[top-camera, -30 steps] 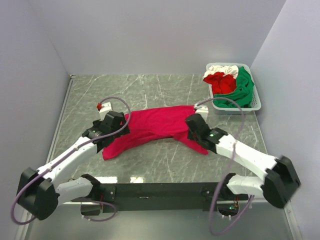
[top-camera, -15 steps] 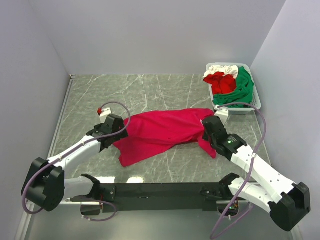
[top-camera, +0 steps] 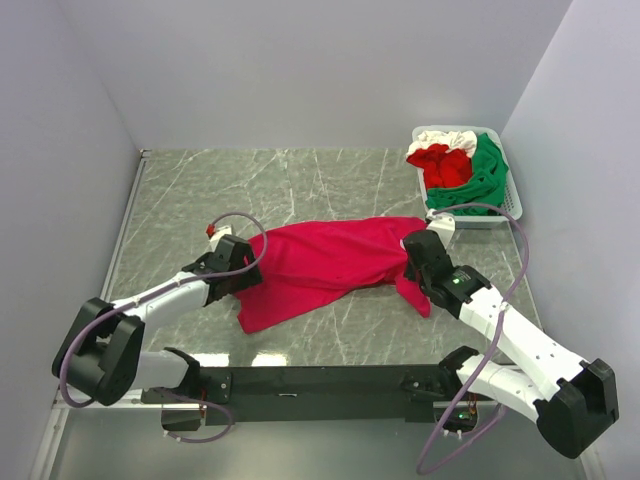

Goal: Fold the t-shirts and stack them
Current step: Flatten the tshirt out

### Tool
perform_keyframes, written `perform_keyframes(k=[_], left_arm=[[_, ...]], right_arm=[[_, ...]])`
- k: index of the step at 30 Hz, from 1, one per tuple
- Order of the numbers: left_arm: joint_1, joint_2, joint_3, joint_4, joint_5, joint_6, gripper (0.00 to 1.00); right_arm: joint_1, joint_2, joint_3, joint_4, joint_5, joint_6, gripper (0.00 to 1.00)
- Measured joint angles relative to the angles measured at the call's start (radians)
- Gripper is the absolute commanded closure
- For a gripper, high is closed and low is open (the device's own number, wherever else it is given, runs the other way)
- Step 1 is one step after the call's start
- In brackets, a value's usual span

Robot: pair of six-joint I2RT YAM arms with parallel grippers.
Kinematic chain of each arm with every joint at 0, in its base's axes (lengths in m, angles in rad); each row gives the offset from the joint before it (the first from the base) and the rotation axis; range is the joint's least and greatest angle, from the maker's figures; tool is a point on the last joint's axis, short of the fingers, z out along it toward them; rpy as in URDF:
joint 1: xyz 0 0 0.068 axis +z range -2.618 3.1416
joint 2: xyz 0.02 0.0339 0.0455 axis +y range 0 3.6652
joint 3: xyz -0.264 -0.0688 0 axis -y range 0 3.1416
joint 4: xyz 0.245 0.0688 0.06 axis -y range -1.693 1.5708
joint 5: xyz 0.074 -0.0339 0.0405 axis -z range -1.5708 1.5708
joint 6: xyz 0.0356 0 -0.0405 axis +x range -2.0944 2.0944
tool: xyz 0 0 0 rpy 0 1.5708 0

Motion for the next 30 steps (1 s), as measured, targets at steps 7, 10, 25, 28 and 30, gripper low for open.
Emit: perform_keyframes(k=[7, 10, 25, 28, 30], left_arm=[[-0.002, 0.029, 0.000, 0.036, 0.010, 0.003, 0.37], [-0.010, 0.031, 0.000, 0.040, 0.014, 0.003, 0.41], [-0.084, -0.039, 0.014, -0.029, -0.043, -0.024, 0.27], [-0.099, -0.045, 0.029, -0.032, -0.054, -0.026, 0.29], [-0.101, -0.043, 0.031, -0.030, -0.058, -0.026, 0.29]], right_arm=[[-0.001, 0.004, 0.000, 0.005, -0.003, 0.000, 1.00], [-0.001, 0.004, 0.000, 0.008, -0.003, 0.000, 1.00], [-0.003, 0.004, 0.000, 0.010, -0.015, 0.000, 1.00], [-0.003, 0.004, 0.000, 0.010, -0.019, 0.000, 1.00], [-0.003, 0.004, 0.000, 0.010, -0.022, 0.000, 1.00]])
